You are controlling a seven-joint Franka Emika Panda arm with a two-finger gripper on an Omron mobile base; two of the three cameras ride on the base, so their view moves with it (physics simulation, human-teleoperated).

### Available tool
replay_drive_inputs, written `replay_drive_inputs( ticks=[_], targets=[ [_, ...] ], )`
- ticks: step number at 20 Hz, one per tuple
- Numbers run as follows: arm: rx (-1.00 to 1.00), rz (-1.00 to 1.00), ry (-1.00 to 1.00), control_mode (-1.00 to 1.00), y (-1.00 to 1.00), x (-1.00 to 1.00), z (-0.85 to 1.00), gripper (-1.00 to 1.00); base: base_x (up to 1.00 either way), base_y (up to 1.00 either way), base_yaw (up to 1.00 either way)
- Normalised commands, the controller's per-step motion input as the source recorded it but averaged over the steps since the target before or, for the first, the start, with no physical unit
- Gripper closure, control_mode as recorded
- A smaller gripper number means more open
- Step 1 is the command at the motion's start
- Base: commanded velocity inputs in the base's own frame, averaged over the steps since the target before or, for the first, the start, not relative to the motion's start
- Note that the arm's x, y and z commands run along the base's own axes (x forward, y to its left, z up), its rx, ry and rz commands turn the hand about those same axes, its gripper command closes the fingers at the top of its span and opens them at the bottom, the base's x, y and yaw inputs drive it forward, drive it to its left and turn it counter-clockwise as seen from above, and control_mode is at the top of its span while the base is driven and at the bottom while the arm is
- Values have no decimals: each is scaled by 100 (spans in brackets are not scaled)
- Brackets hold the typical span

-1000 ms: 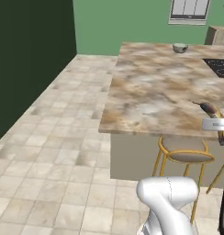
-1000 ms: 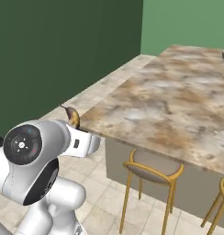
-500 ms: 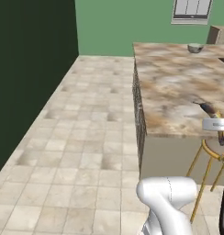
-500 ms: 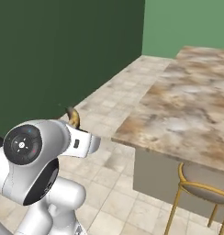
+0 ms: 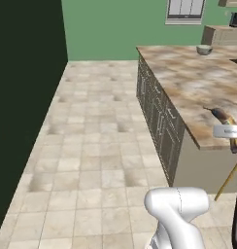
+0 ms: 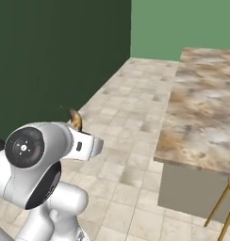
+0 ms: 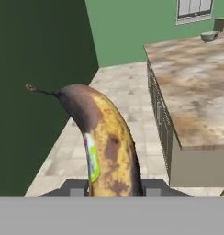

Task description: Retrieve the banana and orange from the fridge and place them into the bowl on the dining table.

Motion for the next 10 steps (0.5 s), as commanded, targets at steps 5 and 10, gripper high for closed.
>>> replay_drive_inputs(
  ticks=[5,10],
  targets=[
    [0,0,0,100,0,0,0,100,86,63,-60],
    [0,0,0,100,0,0,0,100,98,73,-72]
  ],
)
